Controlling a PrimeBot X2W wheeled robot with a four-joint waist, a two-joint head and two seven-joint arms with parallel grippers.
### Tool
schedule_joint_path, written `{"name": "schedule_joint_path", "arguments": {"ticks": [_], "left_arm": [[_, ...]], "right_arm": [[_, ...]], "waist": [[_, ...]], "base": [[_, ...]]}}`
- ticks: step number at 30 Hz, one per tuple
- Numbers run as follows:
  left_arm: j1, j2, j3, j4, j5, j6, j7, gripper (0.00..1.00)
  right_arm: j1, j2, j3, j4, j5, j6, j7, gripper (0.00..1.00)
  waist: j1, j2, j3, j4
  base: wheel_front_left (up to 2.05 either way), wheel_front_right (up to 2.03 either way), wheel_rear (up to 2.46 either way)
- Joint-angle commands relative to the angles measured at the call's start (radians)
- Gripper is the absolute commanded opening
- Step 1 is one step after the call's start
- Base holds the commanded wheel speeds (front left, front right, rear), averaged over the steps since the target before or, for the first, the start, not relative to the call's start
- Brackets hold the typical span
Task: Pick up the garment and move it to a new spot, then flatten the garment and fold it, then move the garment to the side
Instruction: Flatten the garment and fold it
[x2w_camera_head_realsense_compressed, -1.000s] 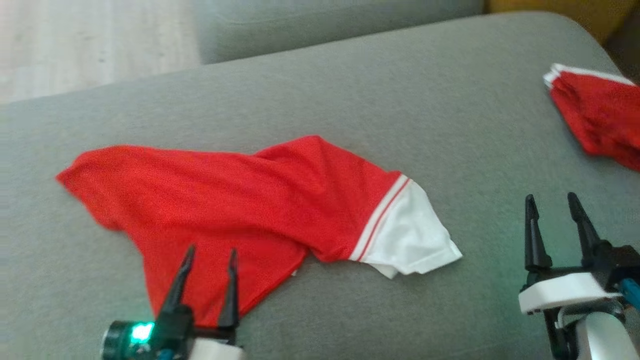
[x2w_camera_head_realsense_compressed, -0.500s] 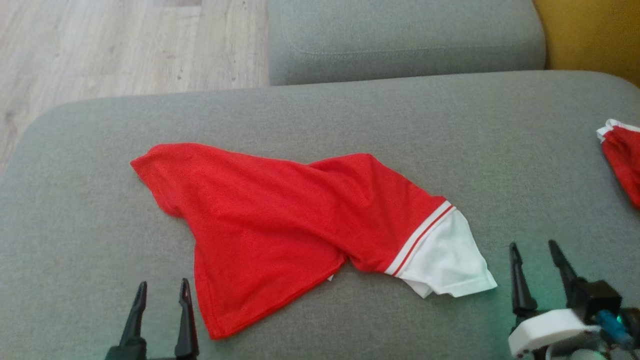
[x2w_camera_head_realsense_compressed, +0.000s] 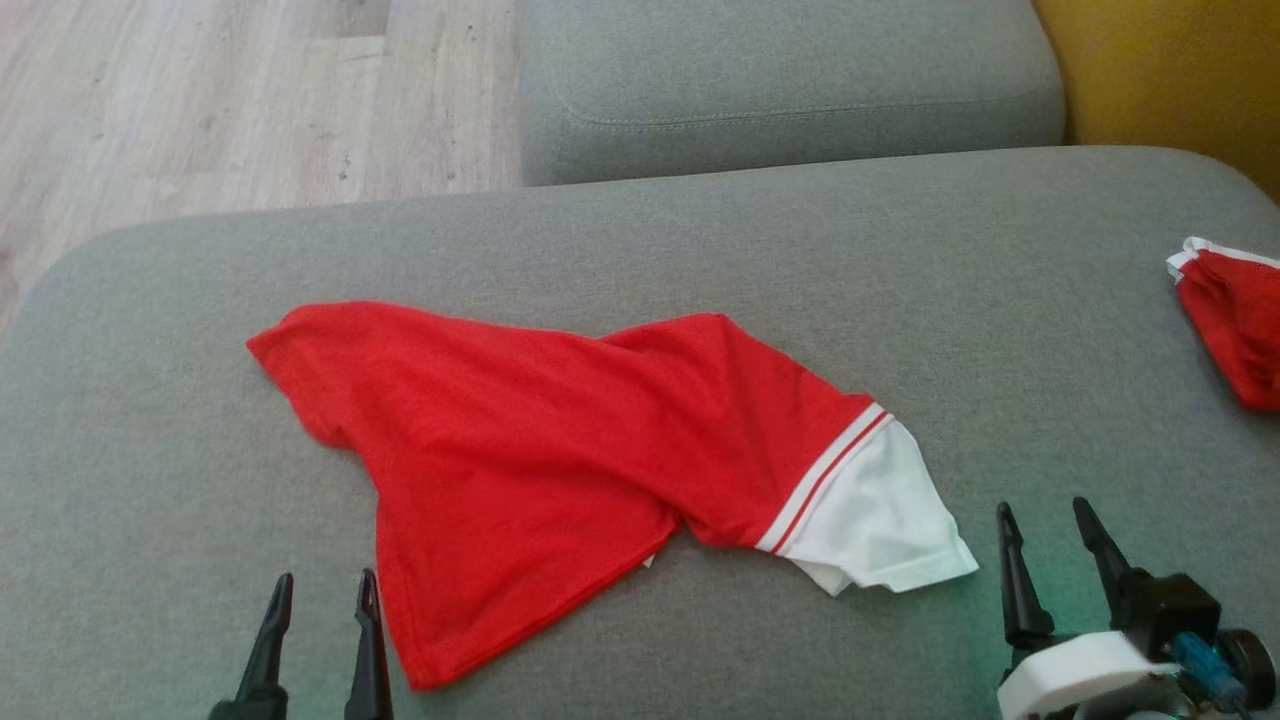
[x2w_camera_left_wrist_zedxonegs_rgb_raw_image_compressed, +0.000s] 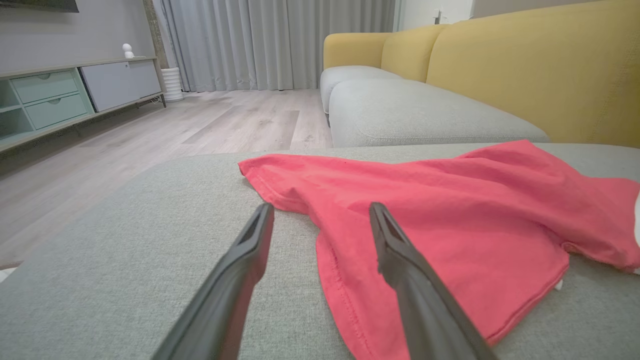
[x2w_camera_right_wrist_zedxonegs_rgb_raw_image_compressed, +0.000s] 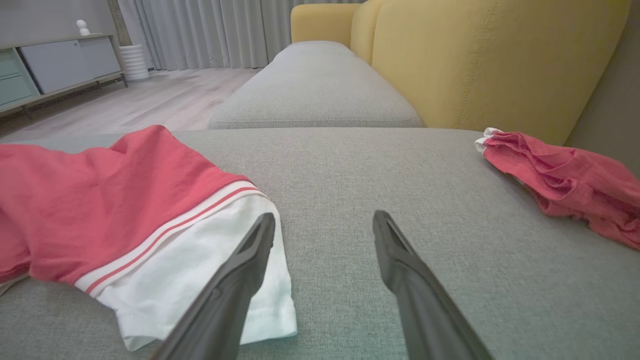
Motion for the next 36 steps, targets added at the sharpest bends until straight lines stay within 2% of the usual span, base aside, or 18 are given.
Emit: {"name": "schedule_joint_path", "arguments": {"ticks": [1, 4, 7, 11, 14, 18, 28, 36], "left_arm": [[-0.024, -0.007, 0.046, -0.021, 0.013, -0.007, -0.010, 1.00], [-0.022, -0.014, 0.047, -0.029, 0.026, -0.019, -0.010, 1.00], [-0.011, -0.004, 0.009, -0.025, 0.034, -0.064, 0.004, 1.00], [-0.019, 0.034, -0.051, -0.040, 0.049, -0.121, 0.141, 1.00], [-0.026, 0.054, -0.082, -0.029, 0.060, -0.137, 0.234, 1.00], [-0.048, 0.051, -0.103, 0.000, 0.053, -0.145, 0.293, 1.00], [-0.102, 0.062, -0.105, 0.087, 0.059, -0.128, 0.292, 1.00], [-0.105, 0.074, -0.132, 0.155, 0.043, -0.146, 0.324, 1.00]], "right_arm": [[-0.030, -0.005, 0.031, -0.023, 0.017, -0.001, -0.011, 1.00], [-0.044, -0.005, 0.042, -0.038, 0.042, -0.001, -0.011, 1.00], [-0.063, -0.005, 0.061, -0.063, 0.082, -0.001, 0.020, 1.00], [-0.089, -0.052, 0.162, -0.088, 0.122, -0.001, 0.177, 1.00], [-0.121, -0.097, 0.213, -0.070, 0.131, -0.001, 0.303, 1.00], [-0.159, -0.129, 0.261, 0.001, 0.109, -0.001, 0.426, 1.00], [-0.236, -0.117, 0.326, 0.136, 0.137, -0.001, 0.440, 1.00], [-0.259, -0.123, 0.397, 0.192, 0.186, -0.001, 0.461, 1.00]], "waist": [[0.0000, 0.0000, 0.000, -0.005], [0.0000, 0.0000, 0.001, -0.014], [0.0000, 0.0000, 0.003, -0.020], [0.0000, 0.0000, 0.017, -0.027], [0.0000, 0.0000, 0.035, -0.036], [0.0000, 0.0000, 0.061, -0.039], [0.0000, 0.0000, 0.103, -0.029], [0.0000, 0.0000, 0.109, -0.032]], "base": [[0.00, 0.00, 0.00], [0.00, 0.00, 0.00], [0.00, 0.00, 0.00], [0.00, 0.00, 0.00], [0.00, 0.00, 0.00], [0.00, 0.00, 0.00], [0.00, 0.00, 0.00], [0.00, 0.00, 0.00]]}}
